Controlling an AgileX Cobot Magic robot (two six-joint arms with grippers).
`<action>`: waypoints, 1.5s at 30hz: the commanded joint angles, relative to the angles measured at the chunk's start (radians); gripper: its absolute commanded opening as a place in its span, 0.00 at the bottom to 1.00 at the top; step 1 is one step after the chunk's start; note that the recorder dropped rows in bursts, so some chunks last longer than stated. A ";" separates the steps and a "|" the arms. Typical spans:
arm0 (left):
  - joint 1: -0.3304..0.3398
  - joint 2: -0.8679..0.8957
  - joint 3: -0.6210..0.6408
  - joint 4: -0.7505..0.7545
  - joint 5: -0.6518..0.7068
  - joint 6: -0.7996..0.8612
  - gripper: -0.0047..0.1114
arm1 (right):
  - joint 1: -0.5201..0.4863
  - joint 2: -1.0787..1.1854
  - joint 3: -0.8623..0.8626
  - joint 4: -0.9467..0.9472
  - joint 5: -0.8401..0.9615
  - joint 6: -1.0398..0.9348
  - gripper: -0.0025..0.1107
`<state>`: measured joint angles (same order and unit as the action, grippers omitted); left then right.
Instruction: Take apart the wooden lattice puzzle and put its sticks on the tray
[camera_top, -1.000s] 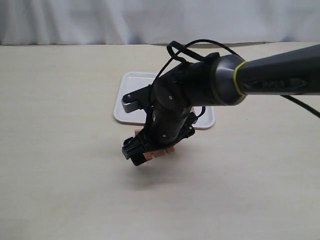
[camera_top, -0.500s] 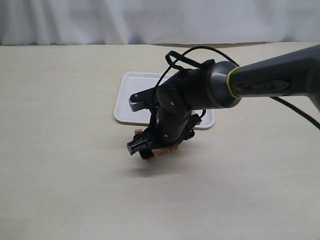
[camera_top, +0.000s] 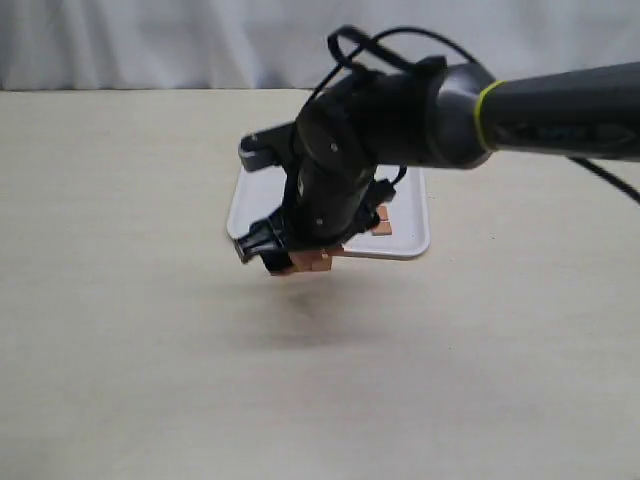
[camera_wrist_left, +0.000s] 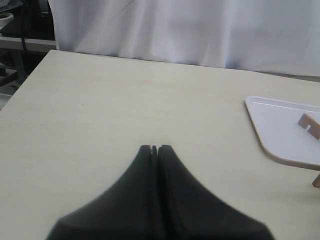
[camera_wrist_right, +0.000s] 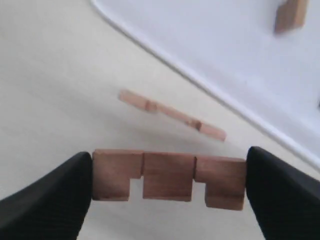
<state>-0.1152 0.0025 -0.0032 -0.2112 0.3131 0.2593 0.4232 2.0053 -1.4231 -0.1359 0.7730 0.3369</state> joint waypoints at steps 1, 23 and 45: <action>0.010 -0.002 0.003 -0.002 -0.009 0.005 0.04 | 0.001 -0.082 -0.051 -0.087 -0.095 0.011 0.06; 0.010 -0.002 0.003 -0.002 -0.009 0.005 0.04 | -0.066 0.183 -0.053 -0.263 -0.510 0.183 0.35; 0.010 -0.002 0.003 -0.002 -0.009 0.005 0.04 | -0.061 0.005 -0.053 -0.195 -0.151 0.096 0.76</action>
<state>-0.1152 0.0025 -0.0032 -0.2112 0.3131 0.2593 0.3620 2.0285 -1.4734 -0.3777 0.5430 0.5042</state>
